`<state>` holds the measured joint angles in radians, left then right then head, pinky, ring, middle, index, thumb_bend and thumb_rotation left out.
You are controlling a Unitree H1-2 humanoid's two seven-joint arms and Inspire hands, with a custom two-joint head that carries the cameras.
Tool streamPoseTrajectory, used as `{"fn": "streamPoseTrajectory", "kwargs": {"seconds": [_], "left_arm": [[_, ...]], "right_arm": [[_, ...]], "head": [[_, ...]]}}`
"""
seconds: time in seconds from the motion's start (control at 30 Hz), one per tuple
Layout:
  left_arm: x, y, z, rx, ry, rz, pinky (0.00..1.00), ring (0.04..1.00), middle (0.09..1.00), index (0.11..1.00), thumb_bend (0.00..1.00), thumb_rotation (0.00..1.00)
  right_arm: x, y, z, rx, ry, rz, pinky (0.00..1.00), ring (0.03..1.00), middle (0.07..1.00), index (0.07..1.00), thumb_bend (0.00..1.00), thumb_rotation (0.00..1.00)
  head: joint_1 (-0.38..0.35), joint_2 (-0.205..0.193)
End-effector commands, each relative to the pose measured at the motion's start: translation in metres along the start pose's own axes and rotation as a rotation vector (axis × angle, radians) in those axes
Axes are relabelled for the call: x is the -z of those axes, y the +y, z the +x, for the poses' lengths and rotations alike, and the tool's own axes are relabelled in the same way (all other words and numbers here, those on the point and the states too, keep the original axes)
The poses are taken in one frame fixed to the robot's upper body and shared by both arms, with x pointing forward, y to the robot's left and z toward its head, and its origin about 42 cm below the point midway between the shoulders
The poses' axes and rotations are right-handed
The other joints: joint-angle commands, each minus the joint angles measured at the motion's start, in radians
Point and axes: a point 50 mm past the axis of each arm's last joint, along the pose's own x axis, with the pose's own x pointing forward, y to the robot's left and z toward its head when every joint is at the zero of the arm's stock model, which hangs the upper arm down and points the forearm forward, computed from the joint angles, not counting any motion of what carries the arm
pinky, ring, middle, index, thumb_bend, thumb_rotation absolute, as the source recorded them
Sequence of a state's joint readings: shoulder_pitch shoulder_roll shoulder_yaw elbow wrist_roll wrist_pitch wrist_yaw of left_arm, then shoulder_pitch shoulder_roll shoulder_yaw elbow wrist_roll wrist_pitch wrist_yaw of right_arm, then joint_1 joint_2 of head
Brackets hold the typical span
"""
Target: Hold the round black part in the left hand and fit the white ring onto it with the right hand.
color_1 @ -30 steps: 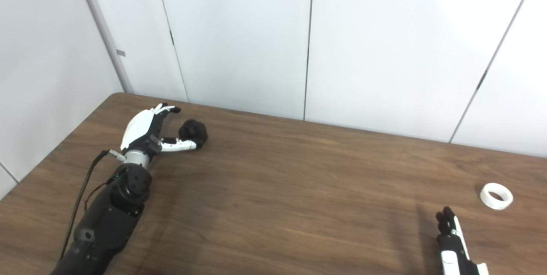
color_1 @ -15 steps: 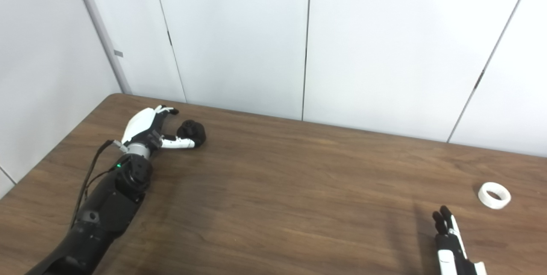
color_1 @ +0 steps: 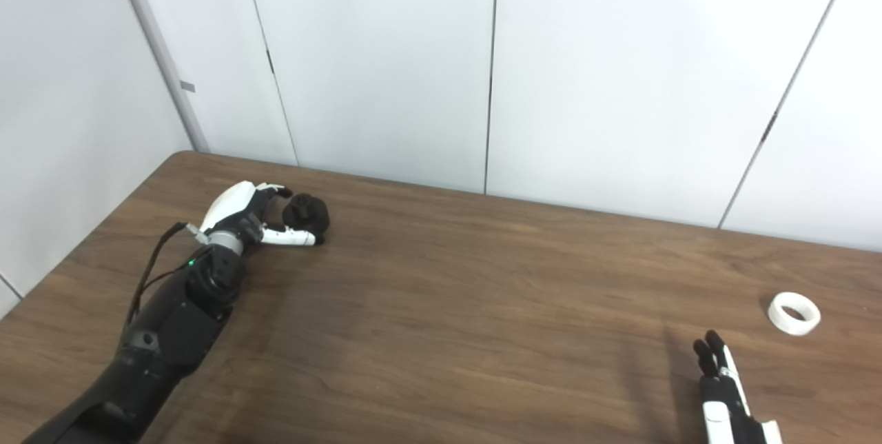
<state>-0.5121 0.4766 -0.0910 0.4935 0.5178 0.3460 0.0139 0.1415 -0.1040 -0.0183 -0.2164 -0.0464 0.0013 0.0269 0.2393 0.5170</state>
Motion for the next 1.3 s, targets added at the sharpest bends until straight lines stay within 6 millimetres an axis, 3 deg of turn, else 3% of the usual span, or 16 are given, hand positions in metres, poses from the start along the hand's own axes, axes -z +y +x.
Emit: {"fn": "streamPoseTrajectory", "kwargs": {"seconds": [0.0,0.77,1.07,1.13,1.2,1.27], "left_arm": [[-0.0136,0.0332,0.0111,-0.075,-0.042,0.019,1.0,1.0,0.964,0.842,1.0,0.39],[-0.0159,0.027,0.014,-0.074,-0.031,-0.006,1.0,1.0,0.954,0.801,0.98,0.36],[-0.013,0.0265,0.0146,-0.092,-0.023,-0.008,1.0,0.999,0.922,0.719,0.95,0.32],[-0.012,0.0257,0.0144,-0.106,-0.03,-0.022,1.0,0.986,0.889,0.617,0.89,0.22],[-0.0103,0.0248,0.0137,-0.122,-0.045,-0.029,1.0,0.965,0.847,0.521,0.64,0.1],[-0.0086,0.0239,0.0134,-0.137,-0.058,-0.03,1.0,0.941,0.813,0.494,0.55,0.06]], "right_arm": [[-0.0004,0.0017,-0.0051,-0.001,0.0,0.007,1.0,0.982,0.954,0.973,0.38,1.0],[0.0021,0.0011,-0.0062,-0.005,0.002,0.002,1.0,0.972,0.951,0.971,0.41,1.0],[0.0022,0.0006,-0.006,-0.006,0.004,0.011,1.0,0.975,0.953,0.973,0.42,1.0],[0.0023,0.0001,-0.0065,-0.008,0.005,0.008,1.0,0.982,0.955,0.974,0.41,1.0],[0.0031,-0.0003,-0.0065,-0.006,0.003,0.009,1.0,0.979,0.953,0.973,0.41,1.0],[0.0037,-0.0007,-0.0066,-0.008,0.0,0.014,1.0,0.978,0.954,0.974,0.4,1.0]], "head": [[-0.001,0.002],[-0.003,0.006],[0.0,0.007],[0.0,0.009],[0.0,0.009],[0.001,0.011]]}}
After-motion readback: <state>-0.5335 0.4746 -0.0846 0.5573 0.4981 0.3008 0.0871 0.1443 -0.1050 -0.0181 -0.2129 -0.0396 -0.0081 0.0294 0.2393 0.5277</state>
